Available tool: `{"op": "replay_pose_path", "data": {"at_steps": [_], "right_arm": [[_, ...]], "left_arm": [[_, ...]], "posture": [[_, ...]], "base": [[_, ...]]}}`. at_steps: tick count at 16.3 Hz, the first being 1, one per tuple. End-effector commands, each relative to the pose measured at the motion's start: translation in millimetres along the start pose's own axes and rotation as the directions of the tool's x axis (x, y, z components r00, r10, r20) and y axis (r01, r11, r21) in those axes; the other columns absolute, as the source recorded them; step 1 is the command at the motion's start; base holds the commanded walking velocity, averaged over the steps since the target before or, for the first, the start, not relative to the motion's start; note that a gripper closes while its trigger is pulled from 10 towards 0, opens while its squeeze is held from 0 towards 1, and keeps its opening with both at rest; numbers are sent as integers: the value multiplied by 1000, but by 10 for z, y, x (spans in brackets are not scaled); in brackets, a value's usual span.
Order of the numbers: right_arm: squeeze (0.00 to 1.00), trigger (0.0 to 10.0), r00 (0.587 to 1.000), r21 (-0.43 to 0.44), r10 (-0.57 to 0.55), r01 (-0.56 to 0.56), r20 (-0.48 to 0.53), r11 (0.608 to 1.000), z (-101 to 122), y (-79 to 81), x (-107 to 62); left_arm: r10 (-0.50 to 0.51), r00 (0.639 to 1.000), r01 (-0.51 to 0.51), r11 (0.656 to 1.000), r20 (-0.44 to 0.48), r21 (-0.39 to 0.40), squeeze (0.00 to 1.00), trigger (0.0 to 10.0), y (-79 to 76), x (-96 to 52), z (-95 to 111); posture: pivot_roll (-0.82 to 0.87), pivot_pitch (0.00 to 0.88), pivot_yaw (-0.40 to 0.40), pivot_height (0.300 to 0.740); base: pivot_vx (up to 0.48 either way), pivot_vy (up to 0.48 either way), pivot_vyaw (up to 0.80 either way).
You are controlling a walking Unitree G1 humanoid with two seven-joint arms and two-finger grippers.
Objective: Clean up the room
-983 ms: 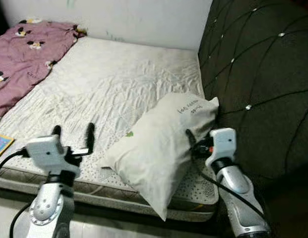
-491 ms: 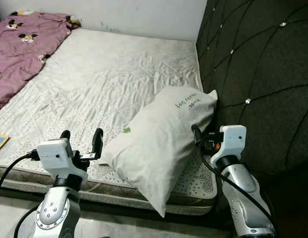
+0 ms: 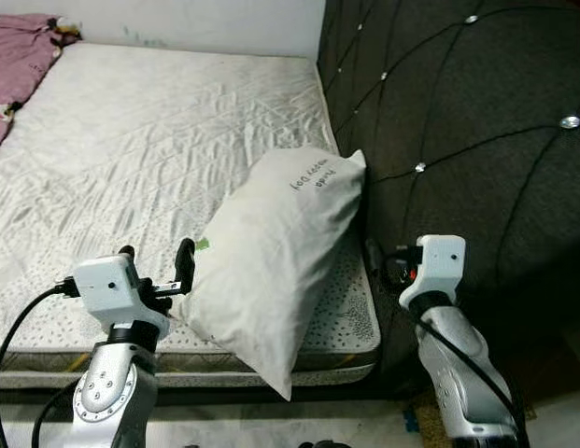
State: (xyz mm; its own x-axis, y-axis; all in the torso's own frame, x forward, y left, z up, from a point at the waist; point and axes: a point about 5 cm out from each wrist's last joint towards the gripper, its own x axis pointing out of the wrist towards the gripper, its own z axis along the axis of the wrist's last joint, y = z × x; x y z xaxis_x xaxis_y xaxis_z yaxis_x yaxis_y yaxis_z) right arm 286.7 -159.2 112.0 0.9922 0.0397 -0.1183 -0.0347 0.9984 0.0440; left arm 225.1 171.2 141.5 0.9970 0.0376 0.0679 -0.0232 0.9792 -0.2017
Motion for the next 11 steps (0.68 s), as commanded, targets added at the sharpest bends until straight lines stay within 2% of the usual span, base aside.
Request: {"op": "replay_pose_path", "data": {"at_steps": [1,2,3,5,6,9,11], "right_arm": [[0,10000,999,-19,-27,26,-33,999,-49,-49,4],[0,10000,999,-67,30,-28,20,997,-8,-4,3],[0,10000,997,-39,67,-66,30,997,5,40,-15],[0,10000,999,-57,45,-44,16,997,8,25,-5],[0,10000,998,-21,59,-59,-8,998,-6,27,-3],[0,10000,997,-10,69,-68,26,998,43,17,9],[0,10000,997,11,71,-71,6,997,22,20,18]], "left_arm": [[-2,1000,1,1000,10,8,0,10000,-4,-9,32],[5,1000,-5,1000,4,-2,0,10000,2,1,30],[8,1000,-8,1000,6,-6,0,10000,7,7,34],[15,1000,-15,1000,6,-12,0,10000,16,19,39],[12,1000,-12,1000,5,-9,0,10000,13,25,41],[-8,1000,8,1000,23,-5,0,10000,-24,44,54],[0,1000,0,1000,31,-8,0,10000,-34,53,58]], "posture": [[52,149,-57,740],[52,150,-60,740],[52,149,-61,740],[53,148,-61,740],[54,149,-61,740],[50,145,-60,740],[51,144,-60,740]], "base": [[0,0,0],[0,255,0],[0,394,0],[0,480,0],[0,480,0],[0,480,0],[0,0,-272]]}}
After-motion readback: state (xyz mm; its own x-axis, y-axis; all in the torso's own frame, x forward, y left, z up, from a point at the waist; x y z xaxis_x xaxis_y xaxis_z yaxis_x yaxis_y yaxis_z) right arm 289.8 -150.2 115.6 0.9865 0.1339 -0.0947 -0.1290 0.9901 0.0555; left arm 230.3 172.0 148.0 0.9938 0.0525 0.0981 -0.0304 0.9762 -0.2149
